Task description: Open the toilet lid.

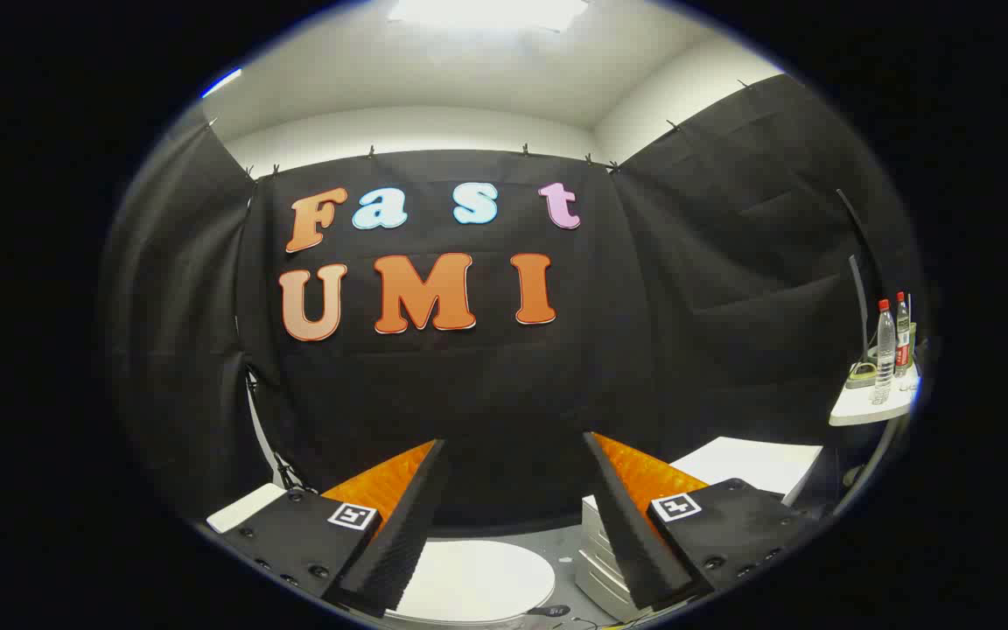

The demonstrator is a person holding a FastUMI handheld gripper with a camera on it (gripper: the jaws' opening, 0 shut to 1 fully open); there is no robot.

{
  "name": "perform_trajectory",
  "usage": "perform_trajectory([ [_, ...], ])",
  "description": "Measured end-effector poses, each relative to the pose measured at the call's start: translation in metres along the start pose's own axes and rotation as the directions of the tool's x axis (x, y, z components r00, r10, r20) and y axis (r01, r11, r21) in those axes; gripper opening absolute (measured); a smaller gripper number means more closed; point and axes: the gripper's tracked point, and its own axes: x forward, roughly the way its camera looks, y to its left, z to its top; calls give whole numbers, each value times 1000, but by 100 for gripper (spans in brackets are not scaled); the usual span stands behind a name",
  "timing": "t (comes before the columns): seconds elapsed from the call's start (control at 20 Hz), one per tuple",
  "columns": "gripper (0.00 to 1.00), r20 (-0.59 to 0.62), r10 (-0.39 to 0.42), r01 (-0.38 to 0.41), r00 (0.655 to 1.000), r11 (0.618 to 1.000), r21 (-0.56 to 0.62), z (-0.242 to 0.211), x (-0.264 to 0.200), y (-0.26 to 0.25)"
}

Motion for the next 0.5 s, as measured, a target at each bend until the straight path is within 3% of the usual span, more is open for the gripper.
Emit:
perform_trajectory([
  [0.5, 98, -5, 1, -1, 1000, 1000, 7, -3, 0, 0],
])
